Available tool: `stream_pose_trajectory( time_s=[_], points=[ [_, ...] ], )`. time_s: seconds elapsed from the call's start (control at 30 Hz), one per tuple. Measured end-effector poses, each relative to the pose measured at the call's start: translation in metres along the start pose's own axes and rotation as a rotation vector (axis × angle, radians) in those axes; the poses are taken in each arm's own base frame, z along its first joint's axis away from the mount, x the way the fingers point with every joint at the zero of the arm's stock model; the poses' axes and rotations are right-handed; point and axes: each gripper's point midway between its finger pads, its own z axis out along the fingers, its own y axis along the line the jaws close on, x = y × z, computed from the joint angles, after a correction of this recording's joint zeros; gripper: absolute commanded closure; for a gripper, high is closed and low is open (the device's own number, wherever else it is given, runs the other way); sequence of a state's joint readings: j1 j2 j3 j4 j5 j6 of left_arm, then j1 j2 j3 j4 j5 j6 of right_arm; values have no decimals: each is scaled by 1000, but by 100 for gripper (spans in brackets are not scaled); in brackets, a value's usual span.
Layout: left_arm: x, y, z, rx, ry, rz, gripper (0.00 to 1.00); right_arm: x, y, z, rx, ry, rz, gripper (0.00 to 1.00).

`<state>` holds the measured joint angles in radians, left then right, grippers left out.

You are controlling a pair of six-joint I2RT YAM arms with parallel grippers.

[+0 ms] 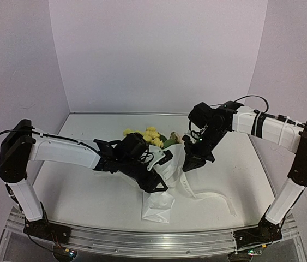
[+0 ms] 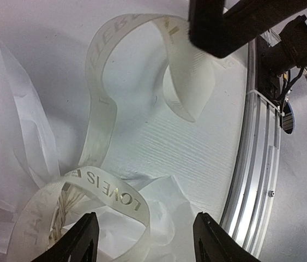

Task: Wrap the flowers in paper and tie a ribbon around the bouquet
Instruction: Cross the half-tied ribbon over the folded bouquet.

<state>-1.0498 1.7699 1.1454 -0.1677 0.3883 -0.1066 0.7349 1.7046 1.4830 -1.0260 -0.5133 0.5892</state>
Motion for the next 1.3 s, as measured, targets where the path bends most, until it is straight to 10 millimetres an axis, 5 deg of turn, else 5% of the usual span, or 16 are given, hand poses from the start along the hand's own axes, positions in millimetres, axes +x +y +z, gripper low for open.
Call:
stream_pose_trajectory(
  time_s=[0.37, 0.6, 0.8, 1.1, 1.3],
  points=[
    [20, 17, -2, -50, 29, -34, 38, 0, 1, 0, -1, 1, 9, 100],
    [-18, -8, -35, 8, -129, 47, 37, 0, 19, -4, -44, 2, 53, 100],
    [-39, -9, -40, -11, -221, 91, 40, 0, 46, 1, -141, 36, 110, 99],
    [-23, 4, -36, -78, -269, 202, 42, 9, 56, 3, -173, 69, 67, 99],
    [-25, -10, -41, -15, -299, 268, 40, 10, 53, 3, -162, 75, 69, 98]
  ],
)
